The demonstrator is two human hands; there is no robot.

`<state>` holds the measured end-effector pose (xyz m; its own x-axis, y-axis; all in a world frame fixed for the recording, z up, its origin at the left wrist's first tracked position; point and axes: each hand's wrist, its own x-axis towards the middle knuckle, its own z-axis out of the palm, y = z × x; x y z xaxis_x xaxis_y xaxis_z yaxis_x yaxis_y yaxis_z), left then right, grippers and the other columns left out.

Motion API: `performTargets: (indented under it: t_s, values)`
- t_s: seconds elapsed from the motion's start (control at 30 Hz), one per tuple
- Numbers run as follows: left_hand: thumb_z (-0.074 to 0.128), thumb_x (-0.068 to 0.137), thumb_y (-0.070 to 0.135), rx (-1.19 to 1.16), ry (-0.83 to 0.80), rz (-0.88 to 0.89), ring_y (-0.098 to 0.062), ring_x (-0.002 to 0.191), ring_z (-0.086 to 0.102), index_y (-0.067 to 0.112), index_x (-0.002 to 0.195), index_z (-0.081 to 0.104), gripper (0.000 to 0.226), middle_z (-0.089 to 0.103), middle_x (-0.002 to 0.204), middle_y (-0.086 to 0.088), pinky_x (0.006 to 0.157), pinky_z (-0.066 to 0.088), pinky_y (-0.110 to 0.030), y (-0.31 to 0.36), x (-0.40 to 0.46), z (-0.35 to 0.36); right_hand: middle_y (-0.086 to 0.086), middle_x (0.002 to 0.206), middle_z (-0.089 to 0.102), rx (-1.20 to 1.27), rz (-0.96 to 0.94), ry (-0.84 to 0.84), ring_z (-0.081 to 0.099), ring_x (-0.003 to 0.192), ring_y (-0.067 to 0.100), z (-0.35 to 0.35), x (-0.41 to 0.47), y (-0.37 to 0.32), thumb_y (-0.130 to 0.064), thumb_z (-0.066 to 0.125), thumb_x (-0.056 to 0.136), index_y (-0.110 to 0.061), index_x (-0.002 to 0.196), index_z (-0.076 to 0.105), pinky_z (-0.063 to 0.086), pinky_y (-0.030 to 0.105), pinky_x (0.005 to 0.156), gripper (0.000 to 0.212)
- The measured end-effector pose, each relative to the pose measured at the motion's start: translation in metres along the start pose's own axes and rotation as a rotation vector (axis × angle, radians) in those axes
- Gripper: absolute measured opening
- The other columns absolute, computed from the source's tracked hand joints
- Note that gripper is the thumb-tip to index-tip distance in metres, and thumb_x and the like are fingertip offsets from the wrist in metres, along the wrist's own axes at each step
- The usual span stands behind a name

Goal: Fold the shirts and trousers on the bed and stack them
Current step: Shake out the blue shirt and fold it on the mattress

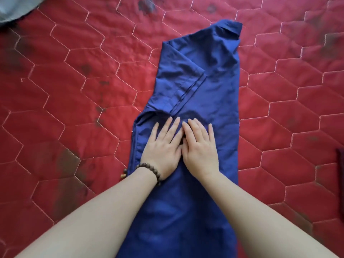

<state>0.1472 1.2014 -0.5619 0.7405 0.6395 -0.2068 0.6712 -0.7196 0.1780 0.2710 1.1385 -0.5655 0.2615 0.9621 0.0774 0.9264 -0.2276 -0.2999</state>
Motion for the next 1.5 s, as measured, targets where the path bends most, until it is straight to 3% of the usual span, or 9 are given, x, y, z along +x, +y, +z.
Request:
performTargets:
  t_s: [0.1,0.27,0.5,0.77,0.93,1.13,1.27,1.37,1.5]
  values:
    - [0.020,0.094,0.050,0.038,-0.036,-0.016,-0.025,0.148,0.010,0.022,0.153,0.019,0.065,0.012,0.160,-0.006,0.119,0.007,-0.049,-0.009,-0.008,0.005,0.004,0.155,0.033,-0.146,0.044,-0.118,0.025,0.145,0.025,-0.007,-0.011,0.017,-0.040,0.037,0.096,-0.024,0.147,0.038,0.010,0.060,0.116,0.054]
    - [0.020,0.093,0.055,0.102,-0.013,-0.083,-0.026,0.148,0.008,0.022,0.153,0.013,0.069,0.011,0.160,-0.009,0.119,0.009,-0.050,-0.032,-0.051,0.008,0.001,0.161,0.011,-0.299,0.306,-0.181,0.002,0.149,0.022,-0.023,-0.048,0.049,-0.055,0.020,0.095,-0.027,0.153,0.020,-0.003,0.059,0.116,0.064]
    - [0.030,0.092,0.043,0.032,-0.029,0.039,-0.028,0.145,0.022,0.015,0.149,0.030,0.064,0.025,0.156,-0.012,0.117,0.020,-0.052,0.020,-0.102,0.019,0.004,0.157,0.026,-0.216,0.078,-0.196,0.020,0.146,0.024,-0.003,-0.101,-0.034,-0.037,0.033,0.097,-0.018,0.149,0.035,0.016,0.064,0.113,0.055]
    - [0.024,0.092,0.049,0.103,-0.034,-0.109,-0.028,0.147,0.016,0.018,0.151,0.022,0.067,0.019,0.159,-0.009,0.116,0.012,-0.054,-0.029,-0.166,0.025,0.001,0.160,0.011,-0.291,0.421,-0.237,0.008,0.149,0.024,-0.029,-0.190,-0.007,-0.049,0.020,0.095,-0.021,0.152,0.025,0.004,0.061,0.116,0.063]
    - [0.033,0.091,0.049,0.061,-0.036,0.125,-0.028,0.146,0.019,0.023,0.150,0.028,0.066,0.022,0.158,-0.007,0.115,0.015,-0.056,0.008,-0.206,0.038,0.002,0.160,0.018,-0.211,0.129,-0.291,0.015,0.148,0.023,-0.013,-0.220,-0.058,-0.048,0.035,0.095,-0.028,0.151,0.026,0.010,0.064,0.114,0.060]
    - [0.030,0.094,0.041,0.116,-0.075,0.221,-0.032,0.141,0.031,0.019,0.146,0.035,0.057,0.034,0.153,-0.009,0.111,0.022,-0.054,-0.032,-0.243,0.032,0.001,0.160,0.016,-0.247,0.135,-0.371,0.011,0.148,0.020,-0.044,-0.267,-0.009,-0.050,0.026,0.097,-0.030,0.151,0.018,0.008,0.059,0.116,0.059]
    - [0.033,0.078,0.005,0.159,-0.054,0.237,-0.036,0.140,0.031,0.015,0.145,0.040,0.068,0.034,0.152,-0.012,0.113,0.020,-0.053,-0.060,-0.244,0.016,0.004,0.161,0.015,-0.167,0.065,-0.372,0.012,0.148,0.025,-0.074,-0.276,0.028,-0.026,0.028,0.096,-0.029,0.152,0.014,0.014,0.058,0.116,0.058]
    - [0.029,0.072,-0.001,0.179,-0.075,0.224,-0.041,0.139,0.031,0.017,0.142,0.046,0.074,0.035,0.151,-0.016,0.111,0.027,-0.058,-0.058,-0.236,0.004,0.005,0.160,0.014,-0.196,0.023,-0.388,0.016,0.147,0.030,-0.084,-0.272,0.041,-0.005,0.029,0.082,-0.028,0.152,0.017,0.014,0.060,0.115,0.074]
    - [0.032,0.072,-0.001,0.135,-0.104,0.372,-0.047,0.131,0.040,0.014,0.129,0.061,0.065,0.048,0.142,-0.016,0.103,0.034,-0.064,-0.036,-0.220,-0.004,0.007,0.156,0.026,-0.174,-0.196,-0.474,0.022,0.144,0.034,-0.085,-0.253,0.033,0.007,0.062,0.069,-0.025,0.144,0.043,0.014,0.058,0.113,0.083]
